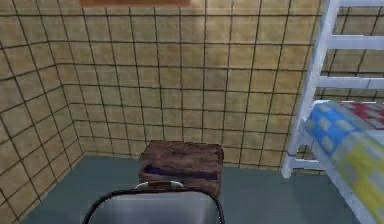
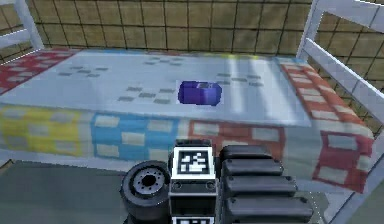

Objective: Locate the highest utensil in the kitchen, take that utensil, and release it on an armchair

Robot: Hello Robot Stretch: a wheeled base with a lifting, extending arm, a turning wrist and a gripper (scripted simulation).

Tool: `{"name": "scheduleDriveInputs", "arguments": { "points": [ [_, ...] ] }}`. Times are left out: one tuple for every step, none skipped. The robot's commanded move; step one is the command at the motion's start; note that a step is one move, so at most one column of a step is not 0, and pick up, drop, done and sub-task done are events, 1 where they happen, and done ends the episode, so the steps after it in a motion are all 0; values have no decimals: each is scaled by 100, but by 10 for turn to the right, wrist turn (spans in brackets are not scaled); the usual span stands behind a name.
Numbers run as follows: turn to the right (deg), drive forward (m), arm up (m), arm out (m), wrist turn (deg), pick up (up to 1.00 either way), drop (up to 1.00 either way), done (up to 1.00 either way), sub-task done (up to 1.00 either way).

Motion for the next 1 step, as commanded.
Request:
{"name": "scheduleDriveInputs", "arguments": {
  "points": [
    [210, 0, 0, 0, 0, 0, 0, 0, 0]
  ]
}}
